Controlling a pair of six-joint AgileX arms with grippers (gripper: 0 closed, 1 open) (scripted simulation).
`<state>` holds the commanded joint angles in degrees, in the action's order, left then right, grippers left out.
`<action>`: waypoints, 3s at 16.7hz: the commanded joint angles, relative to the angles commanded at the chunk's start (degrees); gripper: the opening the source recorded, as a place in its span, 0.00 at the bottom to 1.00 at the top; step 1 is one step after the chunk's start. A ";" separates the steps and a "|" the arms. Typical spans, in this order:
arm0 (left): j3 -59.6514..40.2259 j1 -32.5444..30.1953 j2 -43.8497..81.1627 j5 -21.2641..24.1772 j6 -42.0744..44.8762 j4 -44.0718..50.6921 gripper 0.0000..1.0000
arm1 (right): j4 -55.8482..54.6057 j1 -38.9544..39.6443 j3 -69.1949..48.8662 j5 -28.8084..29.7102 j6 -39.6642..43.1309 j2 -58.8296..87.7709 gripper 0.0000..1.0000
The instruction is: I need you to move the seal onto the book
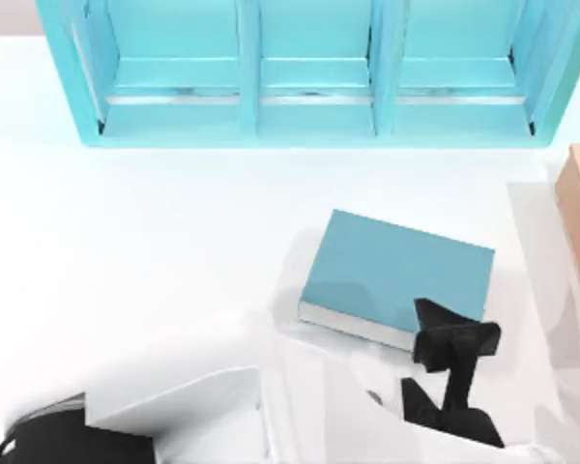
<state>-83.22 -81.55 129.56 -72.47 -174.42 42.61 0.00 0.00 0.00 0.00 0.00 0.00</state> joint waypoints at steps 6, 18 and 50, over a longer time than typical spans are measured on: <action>-2.83 -5.39 -0.59 -1.43 -17.41 18.90 1.00 | 0.00 0.00 0.00 0.00 0.00 0.00 1.00; 0.87 -1.59 -6.84 1.35 -10.28 17.08 1.00 | 0.00 0.00 0.00 0.00 0.00 0.00 1.00; 83.22 81.55 -129.57 72.47 174.42 -42.61 1.00 | 0.00 0.00 0.00 0.00 0.00 0.00 1.00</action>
<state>0.00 0.00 0.00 0.00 0.00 0.00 0.00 0.00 0.00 0.00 0.00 0.00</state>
